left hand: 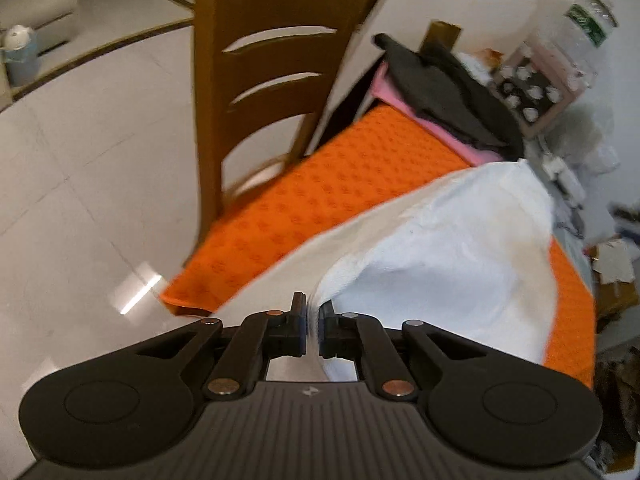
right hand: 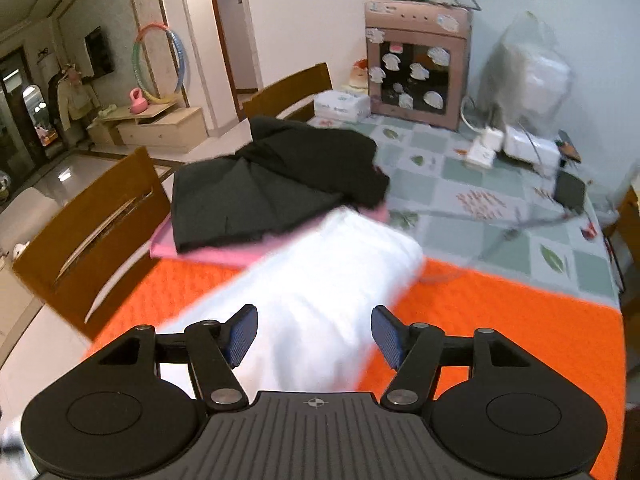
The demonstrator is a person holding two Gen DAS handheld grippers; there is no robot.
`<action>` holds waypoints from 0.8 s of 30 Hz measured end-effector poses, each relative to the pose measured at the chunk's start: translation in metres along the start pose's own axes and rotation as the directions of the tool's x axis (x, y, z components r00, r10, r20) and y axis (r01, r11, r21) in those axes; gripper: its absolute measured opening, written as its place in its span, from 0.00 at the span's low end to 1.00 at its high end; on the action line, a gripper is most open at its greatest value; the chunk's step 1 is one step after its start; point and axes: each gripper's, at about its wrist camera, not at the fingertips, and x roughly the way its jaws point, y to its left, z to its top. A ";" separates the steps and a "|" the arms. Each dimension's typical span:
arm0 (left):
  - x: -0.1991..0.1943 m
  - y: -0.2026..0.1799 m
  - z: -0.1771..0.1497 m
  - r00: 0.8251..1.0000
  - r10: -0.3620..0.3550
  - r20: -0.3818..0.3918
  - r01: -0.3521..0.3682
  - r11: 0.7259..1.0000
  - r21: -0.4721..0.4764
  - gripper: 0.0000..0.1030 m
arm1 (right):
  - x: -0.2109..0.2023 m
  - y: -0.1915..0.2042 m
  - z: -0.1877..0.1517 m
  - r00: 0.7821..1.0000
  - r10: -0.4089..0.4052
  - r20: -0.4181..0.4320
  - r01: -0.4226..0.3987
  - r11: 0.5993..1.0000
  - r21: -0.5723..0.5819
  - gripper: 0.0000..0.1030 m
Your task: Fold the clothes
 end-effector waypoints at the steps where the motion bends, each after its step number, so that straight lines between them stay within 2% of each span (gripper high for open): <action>1: 0.007 0.000 0.002 1.000 0.022 -0.011 -0.022 1.000 -0.006 0.06 | -0.005 -0.007 -0.012 1.000 0.006 -0.004 -0.006 1.000 0.003 0.64; 5: 0.036 -0.004 0.002 0.992 0.123 -0.043 -0.121 0.992 0.048 0.07 | -0.018 -0.031 -0.068 0.999 0.038 -0.033 -0.037 0.999 0.027 0.64; 10: 0.042 -0.012 0.005 0.975 0.219 -0.036 -0.218 0.976 0.027 0.07 | -0.024 -0.046 -0.126 0.994 0.090 -0.065 -0.084 0.992 0.096 0.64; 13: 0.044 -0.021 0.009 0.958 0.284 -0.030 -0.283 0.958 0.045 0.07 | -0.031 -0.047 -0.153 0.989 0.128 -0.073 -0.122 0.989 0.087 0.64; 16: 0.052 -0.031 0.012 0.943 0.329 -0.044 -0.324 0.942 0.093 0.09 | -0.038 -0.045 -0.172 0.991 0.130 -0.044 -0.128 0.991 0.038 0.64; 18: 0.050 -0.039 0.013 0.939 0.340 -0.044 -0.333 0.936 0.117 0.09 | -0.038 -0.044 -0.181 0.991 0.132 -0.027 -0.132 0.991 0.021 0.64; 20: 0.040 -0.048 0.016 0.948 0.317 -0.004 -0.313 0.939 0.145 0.14 | -0.034 -0.045 -0.188 0.990 0.138 -0.023 -0.138 0.990 0.030 0.64; 22: 0.028 -0.057 0.019 0.957 0.286 0.042 -0.289 0.941 0.173 0.27 | -0.028 -0.044 -0.194 0.990 0.140 -0.023 -0.139 0.989 0.054 0.64; 24: 0.019 -0.068 0.028 0.971 0.229 0.073 -0.239 0.947 0.215 0.30 | -0.023 -0.039 -0.201 0.991 0.132 -0.020 -0.130 0.989 0.070 0.64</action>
